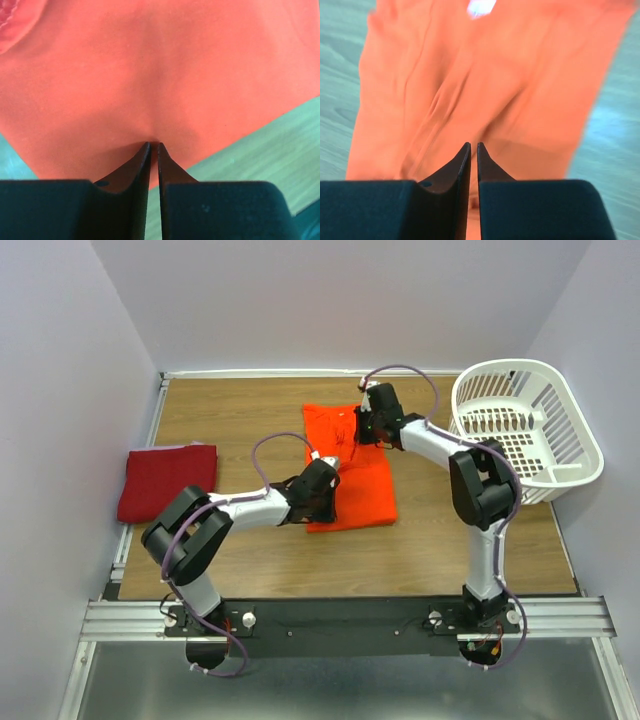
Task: Fold and stack the t-shirts
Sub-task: Fold the tshirt
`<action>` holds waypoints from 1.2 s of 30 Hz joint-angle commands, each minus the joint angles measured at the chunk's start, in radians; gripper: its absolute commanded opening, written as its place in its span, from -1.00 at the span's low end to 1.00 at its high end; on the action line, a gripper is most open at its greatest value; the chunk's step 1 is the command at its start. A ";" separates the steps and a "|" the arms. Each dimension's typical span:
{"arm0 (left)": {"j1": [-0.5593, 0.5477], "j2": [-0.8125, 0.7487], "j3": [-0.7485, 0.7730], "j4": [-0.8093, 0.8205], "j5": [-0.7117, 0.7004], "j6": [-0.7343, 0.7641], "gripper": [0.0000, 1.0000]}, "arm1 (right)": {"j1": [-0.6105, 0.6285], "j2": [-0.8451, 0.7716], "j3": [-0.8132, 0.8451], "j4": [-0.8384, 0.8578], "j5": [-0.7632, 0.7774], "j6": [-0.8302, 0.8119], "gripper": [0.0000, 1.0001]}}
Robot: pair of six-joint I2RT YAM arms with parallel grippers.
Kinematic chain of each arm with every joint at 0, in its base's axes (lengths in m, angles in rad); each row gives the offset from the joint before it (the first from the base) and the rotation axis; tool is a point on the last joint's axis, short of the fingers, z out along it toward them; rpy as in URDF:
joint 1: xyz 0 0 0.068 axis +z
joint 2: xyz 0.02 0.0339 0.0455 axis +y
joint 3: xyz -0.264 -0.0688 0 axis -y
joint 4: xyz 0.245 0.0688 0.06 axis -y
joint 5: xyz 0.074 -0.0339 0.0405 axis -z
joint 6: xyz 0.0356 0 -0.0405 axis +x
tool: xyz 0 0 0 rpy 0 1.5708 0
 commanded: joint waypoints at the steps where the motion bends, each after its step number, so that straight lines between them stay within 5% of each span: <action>1: -0.023 -0.032 -0.083 -0.089 0.035 -0.023 -0.64 | -0.010 -0.114 -0.010 -0.003 -0.040 -0.045 -0.69; 14: 0.065 -0.348 -0.170 0.029 -0.011 -0.102 -0.62 | -0.018 -0.524 -0.527 0.088 -0.338 0.121 -0.60; 36: 0.177 0.037 0.127 -0.076 -0.190 0.019 -0.62 | -0.019 -0.540 -0.836 0.315 -0.507 0.210 -0.59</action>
